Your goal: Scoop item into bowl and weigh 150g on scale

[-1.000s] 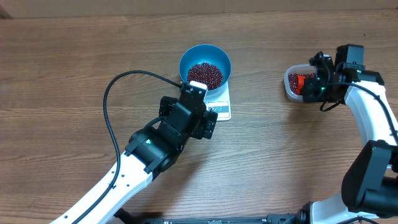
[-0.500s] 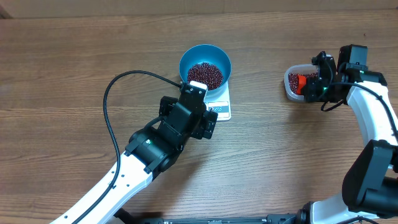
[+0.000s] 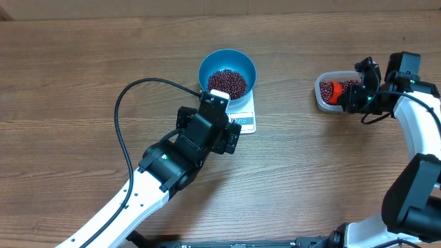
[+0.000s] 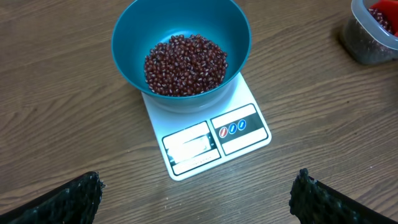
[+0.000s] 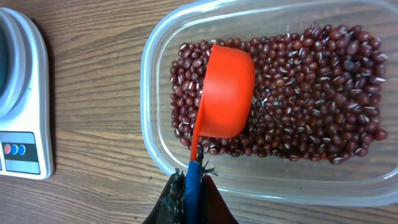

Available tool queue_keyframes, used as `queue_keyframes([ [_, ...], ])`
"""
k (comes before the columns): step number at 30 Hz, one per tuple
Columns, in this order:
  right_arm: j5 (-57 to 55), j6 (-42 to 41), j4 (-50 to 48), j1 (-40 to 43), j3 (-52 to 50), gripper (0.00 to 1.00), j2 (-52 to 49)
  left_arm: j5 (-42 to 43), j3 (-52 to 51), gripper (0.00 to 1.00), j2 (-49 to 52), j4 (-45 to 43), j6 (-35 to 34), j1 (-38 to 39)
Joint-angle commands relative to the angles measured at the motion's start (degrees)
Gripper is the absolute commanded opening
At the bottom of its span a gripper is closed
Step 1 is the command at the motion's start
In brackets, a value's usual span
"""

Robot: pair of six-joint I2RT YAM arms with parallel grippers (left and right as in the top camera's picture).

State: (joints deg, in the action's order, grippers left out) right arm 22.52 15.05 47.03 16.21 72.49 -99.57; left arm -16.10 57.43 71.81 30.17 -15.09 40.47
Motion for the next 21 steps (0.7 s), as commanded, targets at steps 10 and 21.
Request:
queue_keyframes([
  [10, 6.1, 0.1, 0.1, 0.4, 0.6, 0.04, -4.7, -0.8, -0.4, 1.0, 0.5, -0.2, -0.8, 0.0],
  [21, 10.7, 0.5, -0.3, 2.3, 0.6, 0.04, -4.7, -0.8, -0.4, 1.0, 0.5, -0.2, -0.8, 0.0],
])
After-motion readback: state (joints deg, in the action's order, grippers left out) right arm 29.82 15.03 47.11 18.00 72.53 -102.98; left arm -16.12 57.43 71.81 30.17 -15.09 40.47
